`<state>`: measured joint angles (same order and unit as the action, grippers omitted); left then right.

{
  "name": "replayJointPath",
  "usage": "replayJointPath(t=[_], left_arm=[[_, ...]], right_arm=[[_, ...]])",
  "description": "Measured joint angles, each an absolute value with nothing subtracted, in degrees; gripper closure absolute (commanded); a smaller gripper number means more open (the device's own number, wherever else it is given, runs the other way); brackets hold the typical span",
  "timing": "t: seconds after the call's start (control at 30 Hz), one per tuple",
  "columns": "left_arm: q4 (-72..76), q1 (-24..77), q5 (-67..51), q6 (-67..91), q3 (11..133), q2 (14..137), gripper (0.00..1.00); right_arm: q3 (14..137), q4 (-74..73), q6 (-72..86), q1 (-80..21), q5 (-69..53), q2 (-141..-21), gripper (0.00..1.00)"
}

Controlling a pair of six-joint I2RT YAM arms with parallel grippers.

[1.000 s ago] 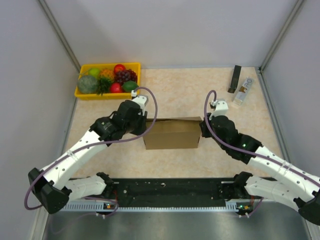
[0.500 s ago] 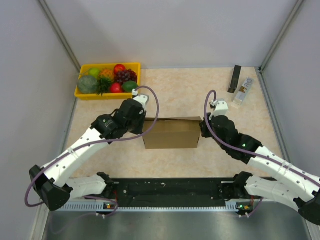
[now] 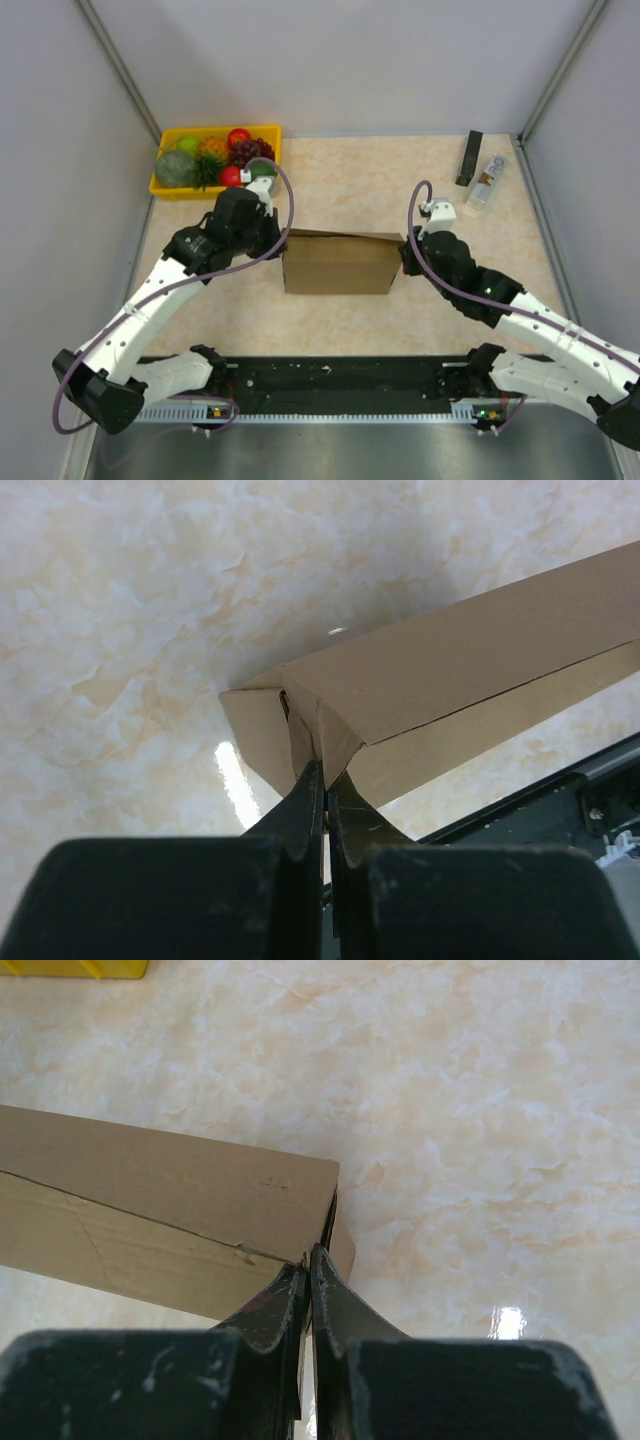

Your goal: Fold the paper box

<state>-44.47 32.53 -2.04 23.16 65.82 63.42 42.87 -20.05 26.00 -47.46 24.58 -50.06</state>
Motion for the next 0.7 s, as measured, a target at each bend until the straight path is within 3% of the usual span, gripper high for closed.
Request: replayJointPath(t=[0.17, 0.2, 0.23, 0.37, 0.57, 0.7], left_arm=[[-41.8, 30.9, -5.4, 25.2, 63.5, 61.0, 1.0], [-41.2, 30.5, -5.7, 25.7, 62.7, 60.6, 1.0], [-40.7, 30.3, -5.8, 26.0, 62.0, 60.3, 1.0], [-39.0, 30.0, -6.5, 26.3, 60.6, 59.9, 1.0], [-35.2, 30.1, -6.7, 26.4, 56.0, 58.5, 1.0], [-33.2, 30.2, -6.7, 26.5, 54.0, 56.8, 1.0]], right_arm=[[43.0, -20.1, 25.6, -47.5, 24.5, -50.3, 1.0], [43.2, -20.3, 25.6, -47.5, 24.3, -50.4, 0.85], [43.3, -20.3, 25.5, -47.5, 24.3, -50.6, 0.78], [43.9, -20.8, 25.6, -47.5, 22.9, -51.2, 0.72], [47.5, -27.1, 27.2, -47.6, 19.9, -51.0, 0.45], [50.6, -31.3, 28.6, -47.6, 18.7, -50.8, 0.39]])
